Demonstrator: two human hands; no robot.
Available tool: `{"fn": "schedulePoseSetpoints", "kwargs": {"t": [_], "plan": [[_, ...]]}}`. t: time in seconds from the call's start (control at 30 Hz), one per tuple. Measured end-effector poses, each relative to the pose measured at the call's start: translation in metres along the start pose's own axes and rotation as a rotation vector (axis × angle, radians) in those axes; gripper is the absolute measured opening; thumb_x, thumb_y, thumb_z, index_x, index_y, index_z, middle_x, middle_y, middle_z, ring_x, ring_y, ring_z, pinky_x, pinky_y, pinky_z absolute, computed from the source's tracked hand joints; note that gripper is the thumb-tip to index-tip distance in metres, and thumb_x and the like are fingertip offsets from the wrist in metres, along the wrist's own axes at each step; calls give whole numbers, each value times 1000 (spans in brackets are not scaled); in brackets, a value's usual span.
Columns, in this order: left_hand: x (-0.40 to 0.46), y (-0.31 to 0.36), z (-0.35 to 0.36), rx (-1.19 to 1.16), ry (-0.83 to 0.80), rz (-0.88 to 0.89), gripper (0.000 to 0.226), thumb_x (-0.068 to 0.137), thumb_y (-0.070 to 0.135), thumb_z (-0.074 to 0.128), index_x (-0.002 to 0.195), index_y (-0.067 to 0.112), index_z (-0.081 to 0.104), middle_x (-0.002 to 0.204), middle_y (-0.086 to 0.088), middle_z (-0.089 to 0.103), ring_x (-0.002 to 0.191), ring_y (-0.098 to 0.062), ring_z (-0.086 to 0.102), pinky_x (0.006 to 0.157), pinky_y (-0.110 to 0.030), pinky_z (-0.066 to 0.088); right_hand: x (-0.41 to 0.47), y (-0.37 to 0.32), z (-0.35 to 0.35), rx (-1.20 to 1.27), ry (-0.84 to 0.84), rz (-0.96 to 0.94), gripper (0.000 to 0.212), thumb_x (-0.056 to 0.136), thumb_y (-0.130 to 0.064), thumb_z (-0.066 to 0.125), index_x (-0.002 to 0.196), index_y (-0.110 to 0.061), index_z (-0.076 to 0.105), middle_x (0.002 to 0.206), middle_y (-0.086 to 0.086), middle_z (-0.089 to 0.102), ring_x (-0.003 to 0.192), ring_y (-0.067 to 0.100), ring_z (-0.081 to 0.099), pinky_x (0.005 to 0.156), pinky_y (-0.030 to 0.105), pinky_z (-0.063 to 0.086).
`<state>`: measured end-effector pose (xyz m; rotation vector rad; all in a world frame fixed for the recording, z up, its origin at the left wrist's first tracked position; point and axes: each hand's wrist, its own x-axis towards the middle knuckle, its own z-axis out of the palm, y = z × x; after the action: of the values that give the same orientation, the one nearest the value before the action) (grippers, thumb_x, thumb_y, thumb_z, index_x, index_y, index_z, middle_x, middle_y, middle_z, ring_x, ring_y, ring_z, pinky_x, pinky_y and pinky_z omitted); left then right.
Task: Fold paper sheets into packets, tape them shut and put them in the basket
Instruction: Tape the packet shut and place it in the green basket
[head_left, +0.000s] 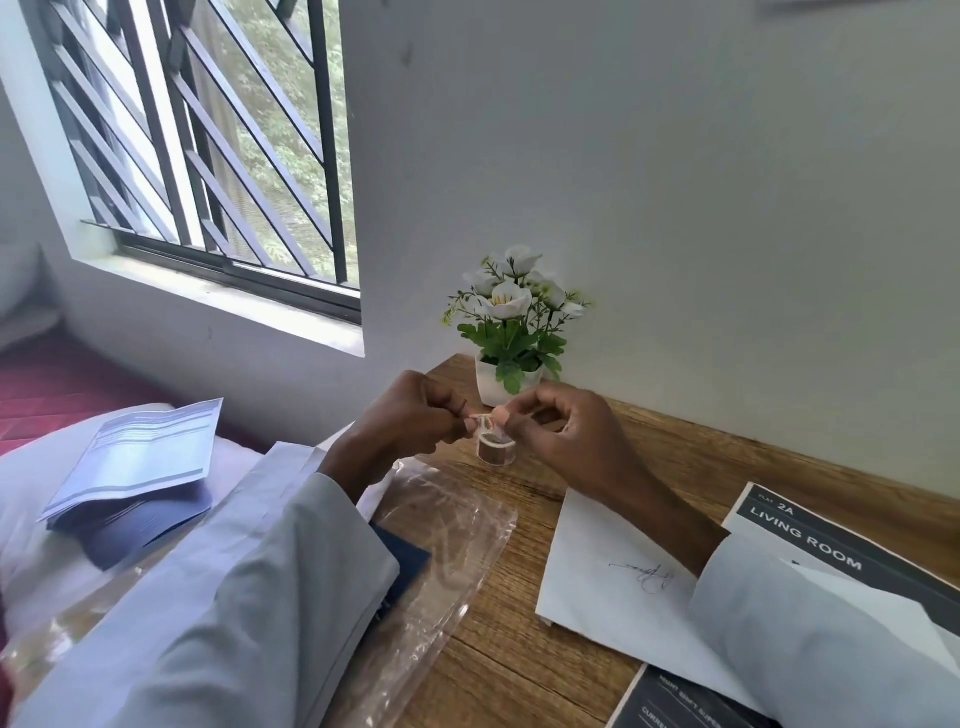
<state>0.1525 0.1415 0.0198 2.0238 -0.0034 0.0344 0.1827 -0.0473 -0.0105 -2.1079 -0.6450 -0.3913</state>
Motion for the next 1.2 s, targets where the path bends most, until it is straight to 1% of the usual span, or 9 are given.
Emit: {"fn": "schedulePoseSetpoints", "kwargs": {"t": [0.07,0.23,0.43,0.57,0.7,0.9,1.07,1.13,1.2], "plan": [[0,0,0,-16,3,10,19,82,-1,69,72,14,73,76,-12,65,71,-18,54,56,-23,44,-2,-5,-2,34,-29,52,28,77,-44,77,89,-19,73,82,-5,72,73,11,68,61,27,58],[1,2,0,-111,-62,28,18,83,1,69,80,17,75,76,-5,68,72,-13,59,62,-25,48,-4,-12,-13,140,-22,145,8,82,-18,76,83,-10,75,72,0,71,61,8,62,58,26,53],[2,1,6,-245,-157,80,28,86,5,68,113,12,69,95,-9,73,81,-16,66,64,-27,51,-24,-32,-53,416,-14,377,12,87,-13,72,91,-3,74,77,13,70,62,15,56,52,22,48],[-1,3,13,-232,-211,116,24,84,5,70,108,10,69,92,-10,73,73,-15,69,57,-23,53,-50,-40,-89,495,-34,470,16,89,-15,69,100,-4,74,86,18,74,72,17,65,62,25,52],[-9,10,33,-300,-304,148,22,85,11,70,107,11,71,87,-8,72,68,-15,63,56,-21,51,-86,-46,-124,485,-22,498,14,89,-5,64,99,0,73,85,13,73,76,17,67,68,29,52],[-27,25,76,-130,-488,221,23,85,12,69,108,13,70,87,-2,74,72,-12,66,60,-23,53,-132,-53,-161,412,12,529,16,88,2,63,92,-7,76,92,7,77,82,19,71,71,33,59],[-32,43,104,5,-563,298,15,88,15,68,102,15,72,89,-5,75,72,-12,66,62,-23,54,-165,-39,-191,388,187,640,15,88,2,63,99,1,72,95,15,75,76,19,69,68,33,59],[-34,52,119,119,-576,360,12,88,15,68,99,17,73,88,-2,74,72,-10,66,63,-22,54,-175,-30,-200,417,288,692,17,88,2,62,103,9,67,93,21,71,73,22,66,64,31,59],[-36,59,135,302,-545,529,12,88,18,69,99,20,74,89,6,73,76,-5,67,67,-23,55,-182,-22,-205,412,350,736,16,88,2,61,101,11,66,92,24,70,74,26,65,63,32,59]]}}
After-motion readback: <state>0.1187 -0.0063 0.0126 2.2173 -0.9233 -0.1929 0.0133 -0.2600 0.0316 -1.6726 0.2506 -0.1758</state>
